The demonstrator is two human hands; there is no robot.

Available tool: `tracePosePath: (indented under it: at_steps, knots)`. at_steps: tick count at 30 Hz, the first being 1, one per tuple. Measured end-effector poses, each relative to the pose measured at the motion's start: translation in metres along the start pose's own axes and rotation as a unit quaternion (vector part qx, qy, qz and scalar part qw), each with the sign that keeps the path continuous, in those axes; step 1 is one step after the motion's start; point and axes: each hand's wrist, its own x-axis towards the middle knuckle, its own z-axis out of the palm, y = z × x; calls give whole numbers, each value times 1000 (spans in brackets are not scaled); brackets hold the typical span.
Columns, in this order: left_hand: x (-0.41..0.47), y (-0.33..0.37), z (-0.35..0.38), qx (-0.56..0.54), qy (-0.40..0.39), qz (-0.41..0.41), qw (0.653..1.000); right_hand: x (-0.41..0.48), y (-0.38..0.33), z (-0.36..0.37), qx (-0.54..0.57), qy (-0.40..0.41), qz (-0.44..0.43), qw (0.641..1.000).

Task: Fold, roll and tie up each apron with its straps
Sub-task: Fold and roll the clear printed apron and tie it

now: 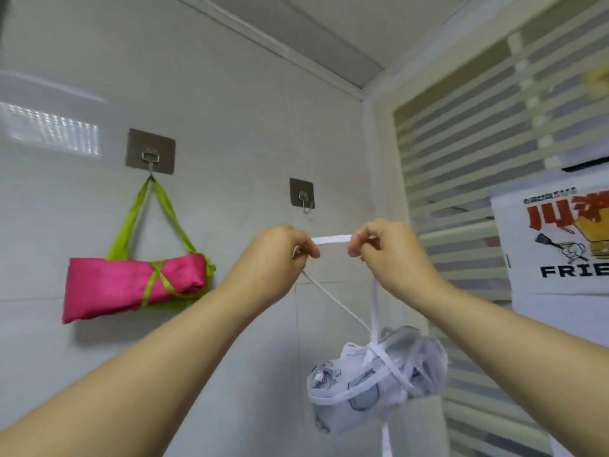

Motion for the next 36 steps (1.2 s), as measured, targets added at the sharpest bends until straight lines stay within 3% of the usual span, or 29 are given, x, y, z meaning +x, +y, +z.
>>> tracePosePath:
  at_steps: [4, 10, 14, 17, 22, 28, 36]
  knots:
    - [13, -16, -31, -7, 35, -42, 999, 32, -24, 30, -87, -31, -60, 994]
    - [37, -51, -86, 226, 108, 14, 968, 78, -71, 64, -80, -36, -137, 987]
    - [48, -71, -137, 302, 155, -19, 940, 96, -109, 87, -71, -17, -198, 977]
    - [51, -82, -159, 310, 144, -55, 938, 107, -134, 104, -24, -6, -212, 977]
    - [50, -110, -171, 336, 82, -117, 931, 121, -154, 137, -6, -73, -204, 976]
    - [37, -147, -171, 292, 16, -150, 944, 118, -154, 172, 16, -132, -193, 972]
    - [50, -151, -160, 228, 47, -104, 967, 125, -159, 185, 44, -53, -165, 984]
